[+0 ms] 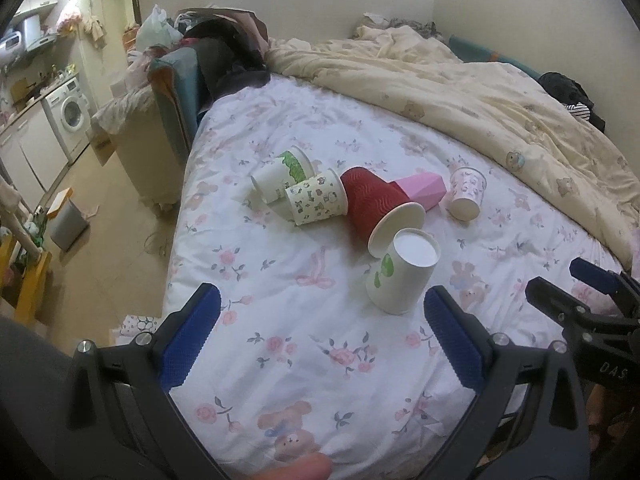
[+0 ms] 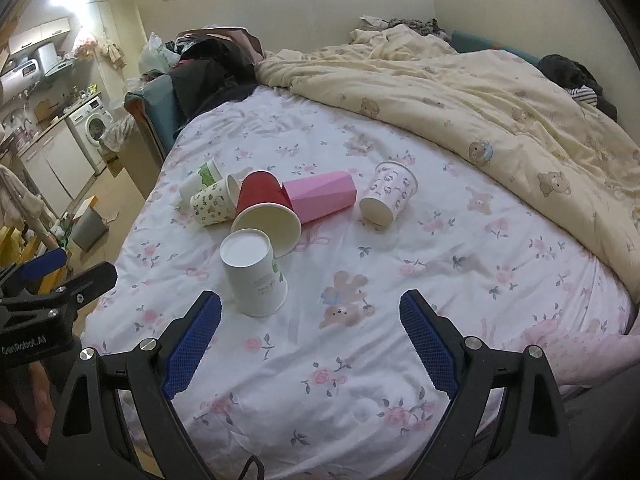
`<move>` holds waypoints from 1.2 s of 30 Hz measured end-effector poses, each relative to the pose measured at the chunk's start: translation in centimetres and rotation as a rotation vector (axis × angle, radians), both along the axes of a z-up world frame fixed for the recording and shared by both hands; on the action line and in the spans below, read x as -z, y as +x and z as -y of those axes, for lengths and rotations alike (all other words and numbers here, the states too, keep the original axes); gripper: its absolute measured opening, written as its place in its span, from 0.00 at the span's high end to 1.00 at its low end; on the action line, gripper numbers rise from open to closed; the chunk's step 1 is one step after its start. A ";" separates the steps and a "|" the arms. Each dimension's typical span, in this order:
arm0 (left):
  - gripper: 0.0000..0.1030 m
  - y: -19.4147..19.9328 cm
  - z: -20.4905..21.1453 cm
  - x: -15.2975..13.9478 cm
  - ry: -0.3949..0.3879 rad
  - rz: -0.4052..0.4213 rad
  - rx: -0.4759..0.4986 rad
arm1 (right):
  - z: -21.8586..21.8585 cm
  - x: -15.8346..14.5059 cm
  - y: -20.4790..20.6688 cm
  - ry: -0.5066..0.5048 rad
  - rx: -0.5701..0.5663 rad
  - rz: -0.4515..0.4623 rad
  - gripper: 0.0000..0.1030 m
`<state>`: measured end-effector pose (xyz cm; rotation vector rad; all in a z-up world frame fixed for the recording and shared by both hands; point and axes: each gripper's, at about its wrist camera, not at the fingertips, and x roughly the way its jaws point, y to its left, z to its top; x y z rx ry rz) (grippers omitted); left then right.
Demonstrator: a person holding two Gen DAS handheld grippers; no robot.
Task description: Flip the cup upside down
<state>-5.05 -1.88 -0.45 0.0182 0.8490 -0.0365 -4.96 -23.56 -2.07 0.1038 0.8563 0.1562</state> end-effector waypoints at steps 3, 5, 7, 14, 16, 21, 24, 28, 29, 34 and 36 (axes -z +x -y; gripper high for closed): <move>0.02 0.1 0.0 0.0 -0.002 -0.005 0.000 | 0.1 0.0 0.0 0.003 0.006 -0.003 0.10; 0.02 0.2 0.0 -0.1 -0.010 -0.009 -0.001 | 0.1 0.1 0.0 0.003 0.007 -0.007 0.10; 0.02 0.2 0.1 -0.1 -0.012 -0.008 -0.002 | 0.2 0.1 0.0 0.004 0.008 -0.011 0.10; 0.02 0.3 0.1 -0.1 -0.015 -0.011 -0.002 | 0.1 0.2 0.0 0.003 0.003 -0.012 0.10; 0.02 0.2 0.1 -0.1 -0.013 -0.009 -0.003 | 0.1 0.1 0.0 0.004 0.001 -0.012 0.10; 0.02 0.2 0.0 -0.1 -0.013 -0.010 -0.001 | 0.0 0.1 0.0 0.005 0.001 -0.013 0.09; 0.02 0.2 0.0 -0.1 -0.014 -0.011 -0.002 | 0.0 0.1 0.0 0.005 0.000 -0.012 0.10; 0.02 0.3 0.2 0.0 -0.020 -0.014 -0.003 | -0.1 0.3 0.1 -0.002 -0.002 -0.020 0.10; 0.02 0.2 0.2 0.0 -0.020 -0.014 -0.003 | -0.1 0.3 0.0 -0.002 -0.002 -0.022 0.10; 0.02 0.3 0.2 0.0 -0.019 -0.016 -0.002 | -0.2 0.3 0.0 -0.003 -0.001 -0.021 0.10; 0.02 0.3 0.2 0.0 -0.019 -0.015 -0.003 | -0.2 0.3 0.0 -0.001 -0.001 -0.022 0.10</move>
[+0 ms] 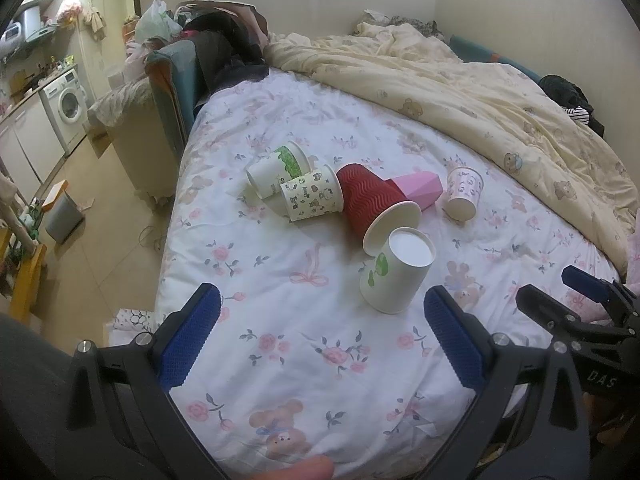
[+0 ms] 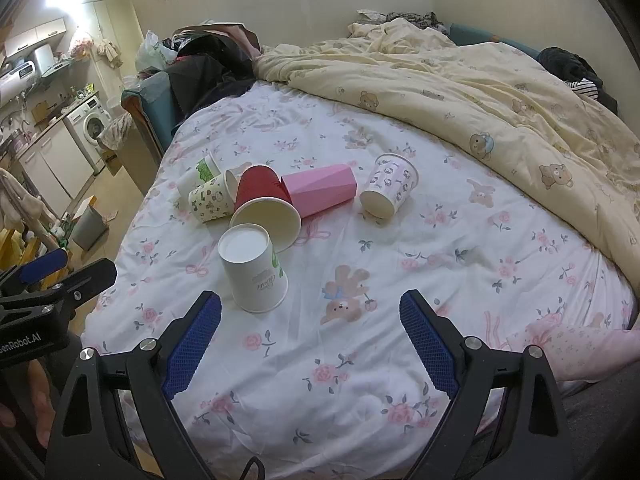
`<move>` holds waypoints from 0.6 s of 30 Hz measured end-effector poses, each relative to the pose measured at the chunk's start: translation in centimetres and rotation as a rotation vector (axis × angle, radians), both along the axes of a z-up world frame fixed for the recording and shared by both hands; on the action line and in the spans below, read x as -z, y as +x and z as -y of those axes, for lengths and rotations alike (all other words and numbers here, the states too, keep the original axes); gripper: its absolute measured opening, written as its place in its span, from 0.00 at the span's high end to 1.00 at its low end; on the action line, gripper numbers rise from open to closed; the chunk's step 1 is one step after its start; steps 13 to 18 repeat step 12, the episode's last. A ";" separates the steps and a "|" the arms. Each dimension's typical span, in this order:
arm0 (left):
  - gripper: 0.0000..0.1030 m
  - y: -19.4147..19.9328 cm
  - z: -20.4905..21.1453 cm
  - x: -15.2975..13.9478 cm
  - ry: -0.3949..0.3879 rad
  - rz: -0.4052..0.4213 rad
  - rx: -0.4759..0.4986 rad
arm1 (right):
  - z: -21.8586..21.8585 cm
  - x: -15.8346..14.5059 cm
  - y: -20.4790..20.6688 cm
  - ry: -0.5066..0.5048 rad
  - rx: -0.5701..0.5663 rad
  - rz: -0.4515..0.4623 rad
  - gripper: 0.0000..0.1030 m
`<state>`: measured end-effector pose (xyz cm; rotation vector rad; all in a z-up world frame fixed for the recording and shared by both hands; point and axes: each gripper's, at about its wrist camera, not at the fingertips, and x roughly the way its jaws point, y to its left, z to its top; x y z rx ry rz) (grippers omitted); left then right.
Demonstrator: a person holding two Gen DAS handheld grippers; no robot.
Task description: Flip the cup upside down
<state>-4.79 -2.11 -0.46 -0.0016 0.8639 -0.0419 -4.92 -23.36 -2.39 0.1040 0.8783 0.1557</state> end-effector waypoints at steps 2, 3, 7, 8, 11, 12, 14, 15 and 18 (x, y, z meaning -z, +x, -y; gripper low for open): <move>0.02 0.0 0.0 0.0 -0.002 0.002 0.000 | 0.0 0.0 0.0 0.000 -0.001 0.000 0.10; 0.02 0.0 0.0 0.0 -0.001 0.002 0.000 | 0.0 0.0 0.0 -0.001 -0.001 0.000 0.10; 0.02 0.0 0.0 0.1 -0.001 -0.001 0.000 | 0.0 0.0 0.0 -0.001 -0.001 0.001 0.10; 0.02 0.0 -0.1 0.0 -0.001 0.000 0.000 | 0.0 0.0 0.0 -0.001 0.000 0.001 0.10; 0.02 -0.2 0.2 0.2 -0.001 -0.004 -0.002 | 0.0 0.0 0.0 0.000 -0.001 -0.002 0.10; 0.02 -0.2 0.2 0.4 0.001 -0.007 -0.005 | 0.0 0.0 0.0 0.002 0.000 -0.005 0.10; 0.02 -0.2 0.2 0.4 0.001 -0.007 -0.005 | 0.0 0.0 0.0 0.002 0.000 -0.005 0.10; 0.02 -0.2 0.2 0.4 0.001 -0.007 -0.005 | 0.0 0.0 0.0 0.002 0.000 -0.005 0.10; 0.02 -0.2 0.2 0.4 0.001 -0.007 -0.005 | 0.0 0.0 0.0 0.002 0.000 -0.005 0.10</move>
